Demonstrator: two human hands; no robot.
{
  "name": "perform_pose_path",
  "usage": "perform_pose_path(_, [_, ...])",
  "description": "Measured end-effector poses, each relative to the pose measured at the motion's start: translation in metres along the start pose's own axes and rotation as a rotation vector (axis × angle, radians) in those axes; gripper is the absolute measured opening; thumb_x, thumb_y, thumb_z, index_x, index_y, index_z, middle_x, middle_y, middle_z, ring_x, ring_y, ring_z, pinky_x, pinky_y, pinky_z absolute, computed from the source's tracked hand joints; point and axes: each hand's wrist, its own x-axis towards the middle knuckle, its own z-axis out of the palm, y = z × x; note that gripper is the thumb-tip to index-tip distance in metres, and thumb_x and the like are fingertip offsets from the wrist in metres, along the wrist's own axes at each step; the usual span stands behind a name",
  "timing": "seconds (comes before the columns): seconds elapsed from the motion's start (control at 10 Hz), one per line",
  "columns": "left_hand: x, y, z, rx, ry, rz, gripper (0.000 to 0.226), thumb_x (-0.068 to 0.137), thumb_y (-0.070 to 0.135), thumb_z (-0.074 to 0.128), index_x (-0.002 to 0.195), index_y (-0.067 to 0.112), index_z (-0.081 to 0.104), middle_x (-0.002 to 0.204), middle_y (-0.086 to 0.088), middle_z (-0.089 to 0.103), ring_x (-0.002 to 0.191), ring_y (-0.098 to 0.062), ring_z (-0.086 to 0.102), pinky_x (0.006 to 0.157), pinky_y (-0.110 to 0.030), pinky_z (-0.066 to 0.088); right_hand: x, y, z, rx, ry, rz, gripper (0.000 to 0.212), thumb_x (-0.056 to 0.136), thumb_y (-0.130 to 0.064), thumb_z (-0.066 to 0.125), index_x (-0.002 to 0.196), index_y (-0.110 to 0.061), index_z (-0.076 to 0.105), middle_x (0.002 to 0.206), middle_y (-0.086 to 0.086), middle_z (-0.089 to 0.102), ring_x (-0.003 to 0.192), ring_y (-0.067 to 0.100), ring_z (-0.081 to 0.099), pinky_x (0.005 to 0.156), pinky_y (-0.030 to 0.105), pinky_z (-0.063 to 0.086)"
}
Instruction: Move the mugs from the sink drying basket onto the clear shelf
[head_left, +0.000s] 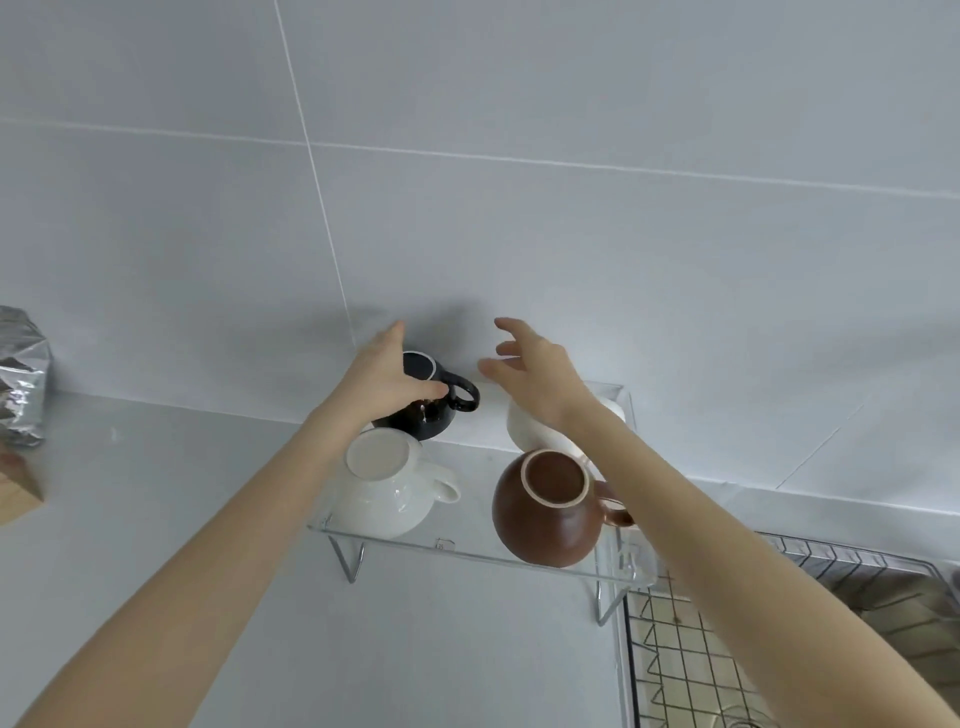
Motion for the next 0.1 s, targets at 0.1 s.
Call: perform_pose_path(0.1, [-0.0142,0.0358,-0.0034,-0.024,0.032,0.112,0.084,0.075,0.030,0.070,0.142,0.012,0.023,0.151,-0.008,0.030,0.138,-0.023,0.029,0.103,-0.029,0.028,-0.0429,-0.0213,-0.0405,0.183,0.172,-0.130,0.039,0.089,-0.020,0.055,0.127,-0.017,0.048,0.120,0.010,0.061,0.099,0.017,0.060,0.084,0.022,0.047])
